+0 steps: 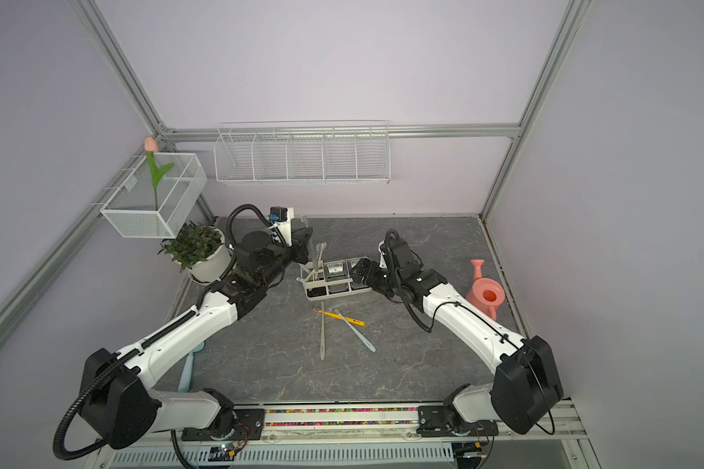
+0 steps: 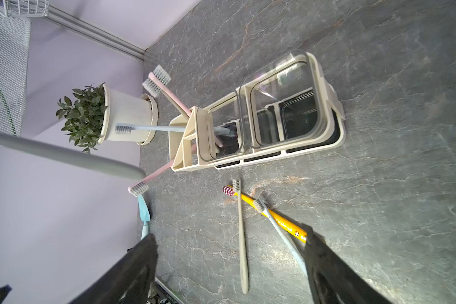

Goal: Place the toothbrush into the toothbrush holder
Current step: Pick up the toothbrush from the center of the board, then place the toothbrush in the toothbrush holder.

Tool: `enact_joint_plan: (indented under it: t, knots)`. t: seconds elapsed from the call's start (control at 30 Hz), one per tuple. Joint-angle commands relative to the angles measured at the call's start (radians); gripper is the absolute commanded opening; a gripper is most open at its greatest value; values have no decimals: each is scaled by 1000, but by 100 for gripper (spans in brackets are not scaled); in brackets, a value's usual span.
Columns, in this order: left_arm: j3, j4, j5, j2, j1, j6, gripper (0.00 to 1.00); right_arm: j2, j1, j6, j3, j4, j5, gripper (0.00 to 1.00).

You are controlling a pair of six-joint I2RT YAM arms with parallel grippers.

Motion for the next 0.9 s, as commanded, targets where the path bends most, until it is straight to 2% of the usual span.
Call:
enact_joint_plan:
  t: [0.0,0.2,0.3,0.4,0.63,0.87]
  knots:
    - [50,36,-5,37,8,33,0,-63,-4,-92,-39,52,50,89]
    - [126,1,-4,95,9,61,0,-190,-5,-266,-157,178,68,89]
    - [130,6,-6,100,10,67,0,-232,-7,-346,-227,211,129,89]
    - [123,11,-14,92,14,74,0,-242,-7,-407,-276,248,116,89]
    - [100,54,-1,97,35,102,0,-227,-7,-480,-409,390,85,89]
    - [80,127,43,137,40,173,0,-234,-10,-515,-480,450,85,89]
